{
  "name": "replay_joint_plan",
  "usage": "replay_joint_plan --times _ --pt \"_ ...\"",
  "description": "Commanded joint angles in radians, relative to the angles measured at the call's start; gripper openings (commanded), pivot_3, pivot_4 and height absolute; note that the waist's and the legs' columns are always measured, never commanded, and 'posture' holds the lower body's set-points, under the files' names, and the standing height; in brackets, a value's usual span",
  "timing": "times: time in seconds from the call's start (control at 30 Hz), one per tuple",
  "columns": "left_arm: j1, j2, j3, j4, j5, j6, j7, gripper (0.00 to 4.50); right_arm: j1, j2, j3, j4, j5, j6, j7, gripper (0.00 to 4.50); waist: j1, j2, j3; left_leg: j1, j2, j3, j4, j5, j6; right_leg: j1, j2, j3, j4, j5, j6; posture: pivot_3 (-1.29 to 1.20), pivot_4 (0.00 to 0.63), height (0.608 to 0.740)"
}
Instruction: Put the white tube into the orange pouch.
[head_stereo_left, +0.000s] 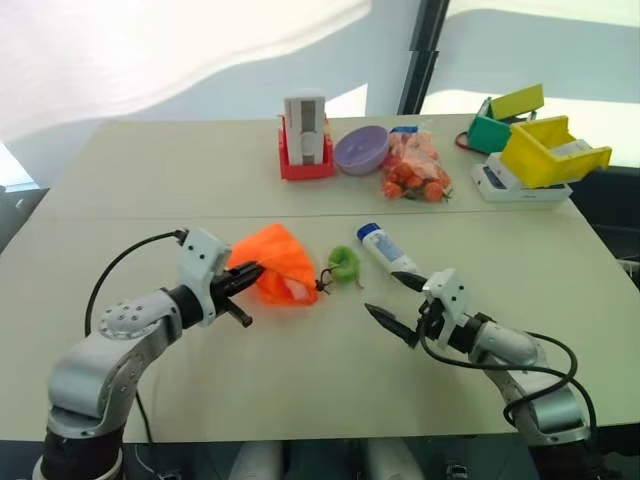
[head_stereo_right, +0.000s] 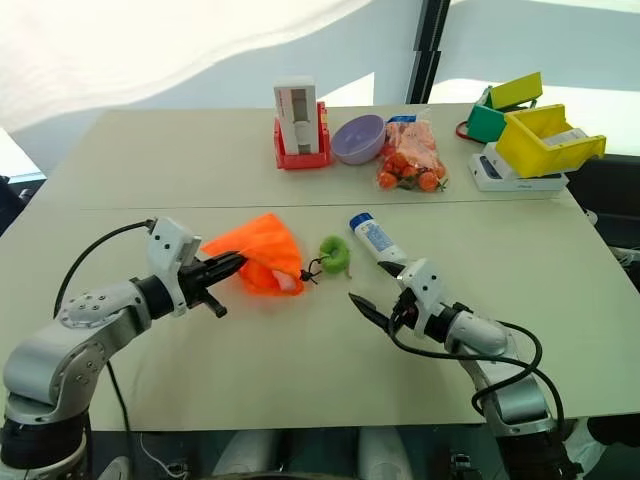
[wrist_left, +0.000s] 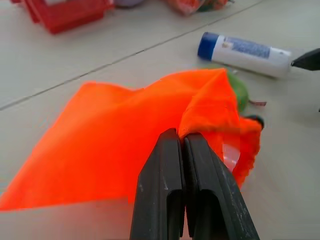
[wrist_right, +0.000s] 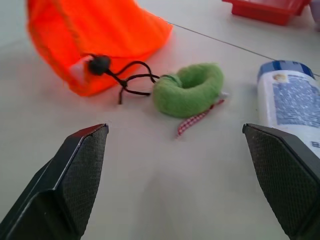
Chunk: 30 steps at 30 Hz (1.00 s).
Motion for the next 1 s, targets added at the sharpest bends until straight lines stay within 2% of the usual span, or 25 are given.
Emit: replay_joint_plan --times 0.03,0.13,0.3,0.6,0.73,0.83,0.9,1.0 --pt "0.055 0.04 0.011 -0.034 -0.014 -0.06 -0.048 0.1 -0.034 -0.007 -0.057 0.023 0.008 0.002 -0.022 4.5 -0.002 0.0 0.0 0.0 0.0 0.0 0.0 0.0 0.0 0.001 -0.001 0.0 0.0 0.0 0.0 0.0 0.15 0.74" --pt "0.119 0.061 -0.011 -0.008 0.019 -0.127 -0.06 0.1 -0.079 -0.002 -0.081 0.076 0.003 0.017 -0.051 4.5 -0.007 0.001 0.0 0.0 0.0 0.001 -0.001 0.0 0.0 0.0 -0.001 0.001 -0.002 0.0 0.0 0.0 0.15 0.74" --pt "0.143 0.031 -0.036 0.06 0.056 -0.223 -0.044 0.1 -0.133 0.002 -0.071 0.159 -0.036 0.013 -0.073 4.5 -0.008 0.001 0.0 0.0 0.0 0.001 -0.002 0.0 0.0 -0.001 0.0 0.001 -0.001 0.0 0.0 0.0 0.15 0.74" --pt "0.149 -0.09 -0.061 0.127 0.083 -0.345 0.019 0.1 -0.187 0.057 -0.093 0.26 -0.011 0.07 -0.102 4.5 -0.008 0.001 0.0 0.0 0.001 0.001 -0.003 0.0 0.0 -0.001 0.0 0.001 -0.002 0.0 0.0 0.0 0.15 0.74" --pt "0.157 -0.094 -0.08 0.13 0.098 -0.361 0.019 0.1 -0.179 0.064 -0.093 0.252 -0.008 0.068 -0.093 4.5 -0.008 0.001 0.0 0.0 0.0 0.002 -0.003 0.0 0.0 -0.001 0.0 0.001 -0.002 0.0 0.0 0.0 0.15 0.74" --pt "0.163 -0.096 -0.086 0.13 0.101 -0.368 0.021 0.0 -0.17 0.067 -0.096 0.238 -0.001 0.069 -0.092 3.61 -0.009 0.001 0.0 0.0 0.0 0.002 -0.003 0.0 0.0 -0.001 0.0 0.001 -0.002 0.0 0.0 0.0 0.15 0.74" --pt "0.163 -0.098 -0.087 0.125 0.096 -0.364 0.027 0.0 -0.162 0.064 -0.094 0.228 -0.005 0.062 -0.091 2.67 -0.009 0.001 0.0 0.0 0.0 0.002 -0.003 0.0 0.0 -0.001 0.0 0.001 -0.002 0.0 0.0 0.0 0.15 0.74" --pt "0.155 -0.1 -0.092 0.107 0.09 -0.345 0.041 0.0 -0.151 0.06 -0.09 0.216 -0.012 0.054 -0.088 2.67 -0.008 0.001 0.0 0.0 0.0 0.002 -0.003 0.0 0.0 -0.001 0.0 0.001 -0.002 0.0 0.0 0.0 0.15 0.74"
